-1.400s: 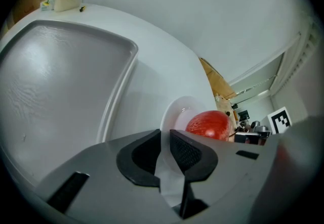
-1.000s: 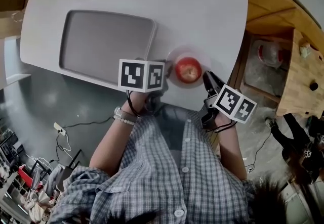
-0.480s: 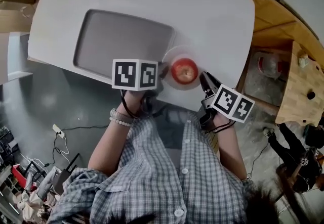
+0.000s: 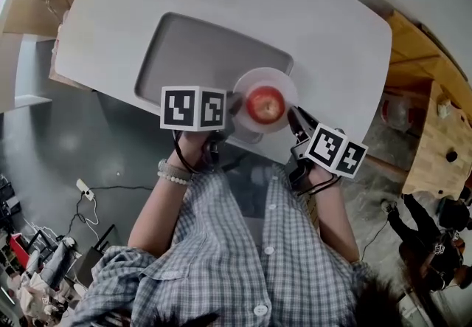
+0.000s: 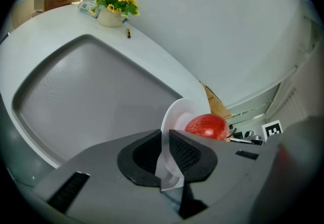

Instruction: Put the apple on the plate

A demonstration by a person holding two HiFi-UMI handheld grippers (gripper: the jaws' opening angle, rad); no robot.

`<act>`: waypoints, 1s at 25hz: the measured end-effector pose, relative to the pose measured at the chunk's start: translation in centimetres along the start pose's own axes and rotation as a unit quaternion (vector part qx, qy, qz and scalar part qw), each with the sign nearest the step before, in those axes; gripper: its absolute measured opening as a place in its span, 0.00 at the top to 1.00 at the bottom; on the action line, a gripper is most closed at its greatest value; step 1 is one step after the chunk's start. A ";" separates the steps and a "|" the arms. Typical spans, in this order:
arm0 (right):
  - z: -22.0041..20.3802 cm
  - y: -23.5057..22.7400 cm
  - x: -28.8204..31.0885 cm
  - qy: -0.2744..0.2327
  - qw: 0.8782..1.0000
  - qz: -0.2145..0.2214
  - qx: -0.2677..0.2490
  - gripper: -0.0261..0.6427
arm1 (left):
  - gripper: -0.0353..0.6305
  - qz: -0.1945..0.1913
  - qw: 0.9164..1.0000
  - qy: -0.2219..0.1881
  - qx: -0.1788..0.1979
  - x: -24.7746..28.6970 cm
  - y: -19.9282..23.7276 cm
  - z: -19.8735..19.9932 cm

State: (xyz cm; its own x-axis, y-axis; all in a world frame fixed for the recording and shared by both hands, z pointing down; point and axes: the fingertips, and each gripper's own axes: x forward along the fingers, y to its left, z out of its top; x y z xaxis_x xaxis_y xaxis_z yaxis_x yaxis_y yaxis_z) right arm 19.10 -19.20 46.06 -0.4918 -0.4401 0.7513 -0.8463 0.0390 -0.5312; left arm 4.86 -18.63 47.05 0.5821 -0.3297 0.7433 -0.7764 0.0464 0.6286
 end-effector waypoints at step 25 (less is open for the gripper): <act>-2.8 7.7 10.4 0.056 0.993 -0.016 -0.104 0.88 | 0.87 0.032 0.998 -0.001 -0.060 -3.1 12.4 1.4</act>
State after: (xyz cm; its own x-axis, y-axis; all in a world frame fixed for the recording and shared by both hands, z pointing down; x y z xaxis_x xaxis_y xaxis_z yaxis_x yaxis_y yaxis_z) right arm 6.92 -20.98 50.87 -0.4730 -0.3416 0.8122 -0.8805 0.2164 -0.4218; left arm -6.93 -18.36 52.26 0.5324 -0.3236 0.7822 -0.7771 0.1796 0.6032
